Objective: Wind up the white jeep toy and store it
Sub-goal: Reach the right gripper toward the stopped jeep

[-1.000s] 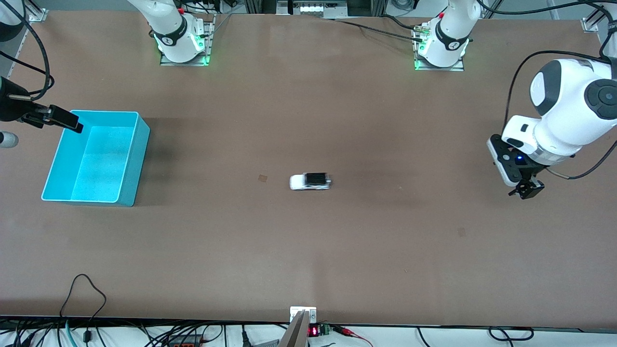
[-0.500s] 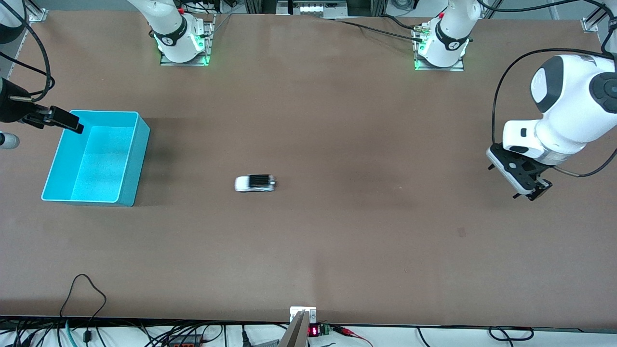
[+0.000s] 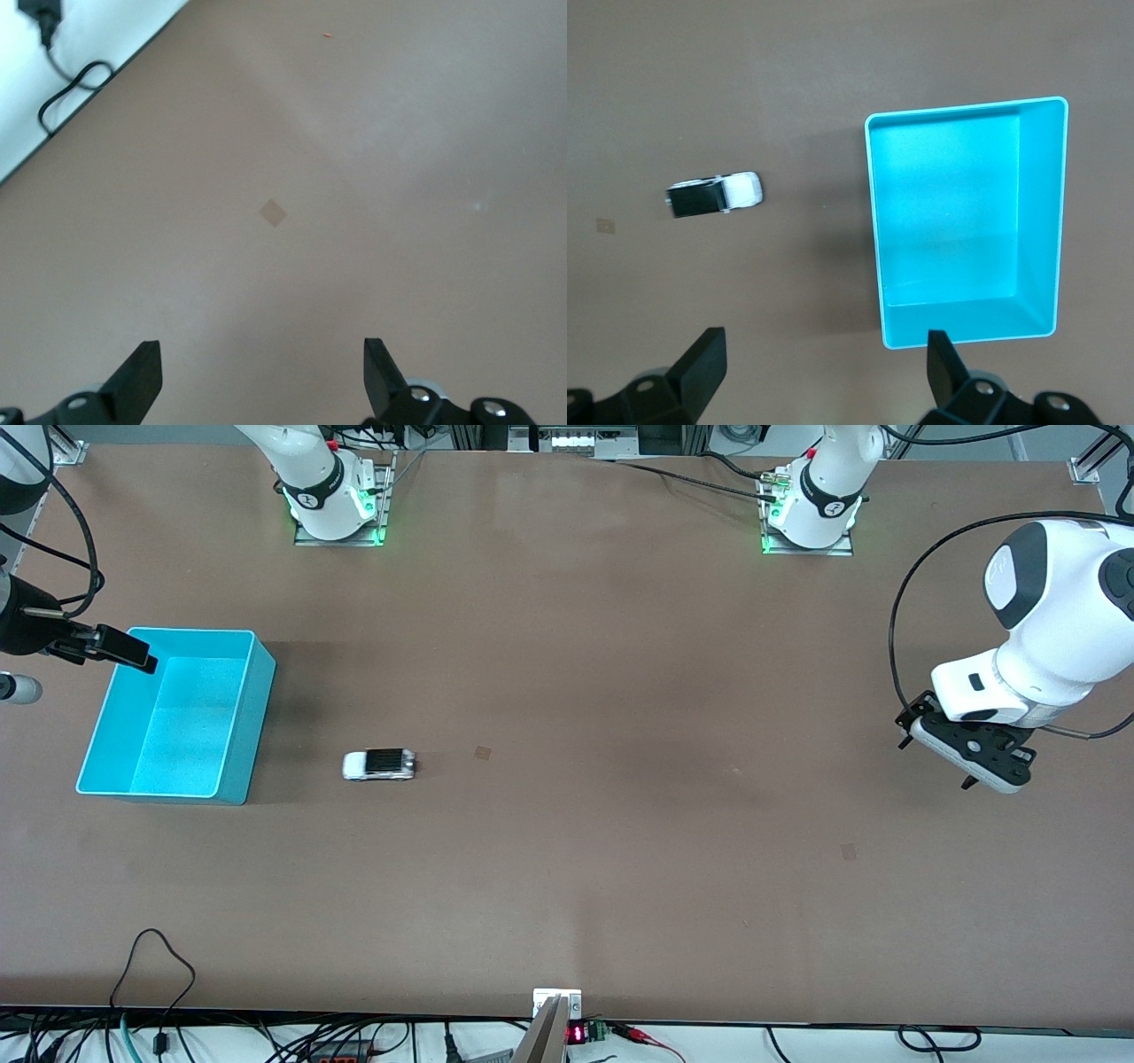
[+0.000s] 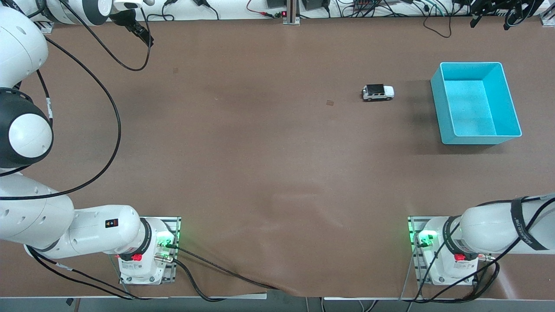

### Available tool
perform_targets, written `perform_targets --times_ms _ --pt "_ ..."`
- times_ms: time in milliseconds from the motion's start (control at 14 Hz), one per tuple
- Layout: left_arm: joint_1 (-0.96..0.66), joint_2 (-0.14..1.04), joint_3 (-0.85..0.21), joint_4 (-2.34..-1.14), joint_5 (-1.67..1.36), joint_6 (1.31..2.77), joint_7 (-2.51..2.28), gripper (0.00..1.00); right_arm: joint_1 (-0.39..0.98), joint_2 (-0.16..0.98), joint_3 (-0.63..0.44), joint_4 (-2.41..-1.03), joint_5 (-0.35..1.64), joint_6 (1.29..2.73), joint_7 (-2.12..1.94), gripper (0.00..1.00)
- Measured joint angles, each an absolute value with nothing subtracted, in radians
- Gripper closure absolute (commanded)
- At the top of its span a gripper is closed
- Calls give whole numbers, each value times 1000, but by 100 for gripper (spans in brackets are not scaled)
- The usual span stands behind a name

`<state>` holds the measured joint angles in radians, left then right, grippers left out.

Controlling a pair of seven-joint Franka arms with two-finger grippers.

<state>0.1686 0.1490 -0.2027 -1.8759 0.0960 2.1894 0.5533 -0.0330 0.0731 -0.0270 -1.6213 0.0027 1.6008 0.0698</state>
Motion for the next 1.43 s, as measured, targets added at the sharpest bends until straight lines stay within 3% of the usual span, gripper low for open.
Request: perform_targets --times_ms 786,1429 --pt "167 135 -169 -1705 96 2011 175 0 -32 150 -25 -1627 3 1592 38 0" --pt "98 135 -69 -1578 -28 1829 23 0 -24 226 -21 -1640 3 1570 -283 0"
